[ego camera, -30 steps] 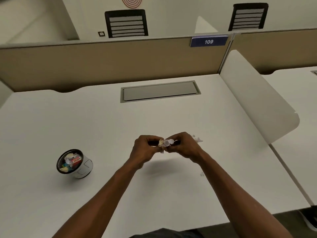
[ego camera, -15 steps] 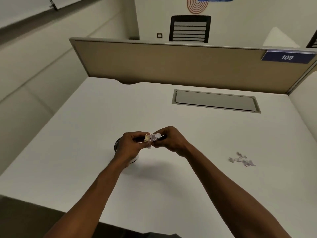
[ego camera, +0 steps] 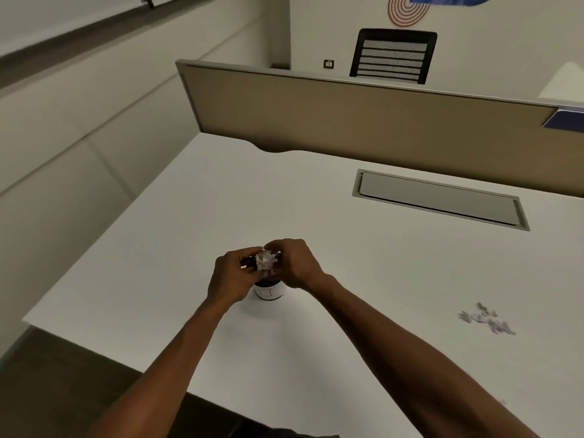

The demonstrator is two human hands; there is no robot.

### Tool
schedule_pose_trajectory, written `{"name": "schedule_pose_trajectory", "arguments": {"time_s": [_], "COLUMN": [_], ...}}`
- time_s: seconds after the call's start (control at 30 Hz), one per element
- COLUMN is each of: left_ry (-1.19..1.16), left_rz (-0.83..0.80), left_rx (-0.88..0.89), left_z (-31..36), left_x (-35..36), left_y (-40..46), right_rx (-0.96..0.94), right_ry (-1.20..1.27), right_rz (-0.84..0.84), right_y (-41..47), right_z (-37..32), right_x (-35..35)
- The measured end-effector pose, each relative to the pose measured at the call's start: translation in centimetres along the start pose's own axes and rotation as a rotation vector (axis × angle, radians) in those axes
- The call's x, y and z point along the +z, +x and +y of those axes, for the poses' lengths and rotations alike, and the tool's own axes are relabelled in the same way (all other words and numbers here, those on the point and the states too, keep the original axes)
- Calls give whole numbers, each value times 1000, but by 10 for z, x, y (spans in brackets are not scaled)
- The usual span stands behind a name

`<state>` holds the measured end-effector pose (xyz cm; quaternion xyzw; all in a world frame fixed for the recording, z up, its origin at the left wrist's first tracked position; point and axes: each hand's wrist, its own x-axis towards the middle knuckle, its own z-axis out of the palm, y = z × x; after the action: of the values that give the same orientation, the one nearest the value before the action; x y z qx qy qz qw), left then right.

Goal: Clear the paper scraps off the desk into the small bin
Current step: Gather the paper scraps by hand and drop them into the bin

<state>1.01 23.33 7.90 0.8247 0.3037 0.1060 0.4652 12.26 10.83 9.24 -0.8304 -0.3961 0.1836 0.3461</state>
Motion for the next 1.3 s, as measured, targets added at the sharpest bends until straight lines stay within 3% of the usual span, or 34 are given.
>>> {"name": "schedule_pose_trajectory", "arguments": {"time_s": [0.17,0.33,0.43,0.6,0.8,0.93,1.07,1.17,1.3], "left_ry": [74,238,351,556,702,430,91,91,228], "left_rz": [127,163,76,-84,-85,-18,155,214,96], "left_rx": [221,303,409,503,526,419,113,23,58], "left_z": [-17,-40,-55,-75,-73,-67,-70,-81,-92], "left_x": [-11,-9,3,12,17,19,20,15,11], "left_y": [-8,-21,-33,-32,-26,-33,-35,-22,-7], "right_rx": [-164,-232,-345,-349,-309,-298,-184,-46,62], "right_ry": [-48,-201,-371,-544,-477,-322,-173,-121,-142], "right_rz": [48,102,1,-122,-107,38,204,253,228], "right_y": [-2,-24,-37,-38,-39,-53,-79,-101,-134], "right_z": [-10,3,19,30,29,31,54,74,98], "right_x": [12,22,32,40,43,37,31,32,38]}}
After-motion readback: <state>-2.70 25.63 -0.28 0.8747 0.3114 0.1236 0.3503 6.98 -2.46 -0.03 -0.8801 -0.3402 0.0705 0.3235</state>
